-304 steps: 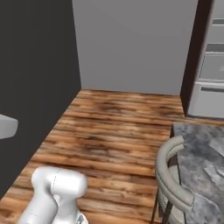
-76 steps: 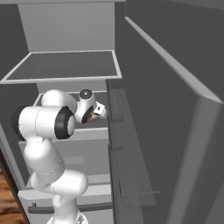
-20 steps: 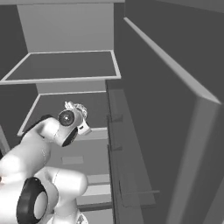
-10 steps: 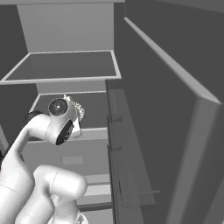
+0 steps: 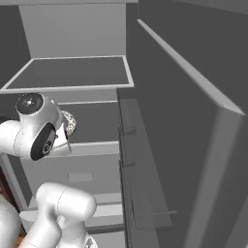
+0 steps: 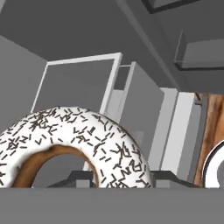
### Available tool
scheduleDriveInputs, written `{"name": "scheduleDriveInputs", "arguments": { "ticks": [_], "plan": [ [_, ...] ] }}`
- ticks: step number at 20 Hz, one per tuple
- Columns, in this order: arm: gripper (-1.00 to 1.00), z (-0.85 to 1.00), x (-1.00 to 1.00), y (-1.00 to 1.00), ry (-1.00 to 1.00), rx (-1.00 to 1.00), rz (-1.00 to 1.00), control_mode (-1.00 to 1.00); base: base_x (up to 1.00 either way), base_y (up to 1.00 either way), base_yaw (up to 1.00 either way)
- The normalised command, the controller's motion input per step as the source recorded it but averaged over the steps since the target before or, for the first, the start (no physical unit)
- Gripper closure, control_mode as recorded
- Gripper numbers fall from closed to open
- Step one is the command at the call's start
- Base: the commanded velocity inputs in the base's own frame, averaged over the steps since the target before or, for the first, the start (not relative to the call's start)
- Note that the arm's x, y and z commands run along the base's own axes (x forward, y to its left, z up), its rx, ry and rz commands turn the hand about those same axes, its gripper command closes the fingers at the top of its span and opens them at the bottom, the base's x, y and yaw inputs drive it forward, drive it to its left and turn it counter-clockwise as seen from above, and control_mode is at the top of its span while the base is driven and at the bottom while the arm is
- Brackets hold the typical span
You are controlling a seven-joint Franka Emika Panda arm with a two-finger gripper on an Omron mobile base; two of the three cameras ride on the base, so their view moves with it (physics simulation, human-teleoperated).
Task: Take the donuts from the fridge and place them on the empty tray on the dining counter.
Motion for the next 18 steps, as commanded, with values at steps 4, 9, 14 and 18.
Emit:
{"name": "scheduleDriveInputs", "arguments": {
  "ticks": [4, 9, 14, 18],
  "plan": [
    [1.00, 0.23, -0.93, 0.10, -0.19, -0.42, 0.28, -1.00, 0.00, 0.00, 0.00],
    [1.00, 0.40, -0.46, 0.01, -0.49, -0.46, 0.28, -1.00, 0.00, 0.00, 0.00],
    [1.00, 0.26, -0.35, 0.00, -0.32, -0.23, 0.19, -1.00, 0.00, 0.00, 0.00],
    [1.00, -0.02, -0.39, -0.09, -0.01, 0.01, 0.00, -1.00, 0.00, 0.00, 0.00]
  ]
}}
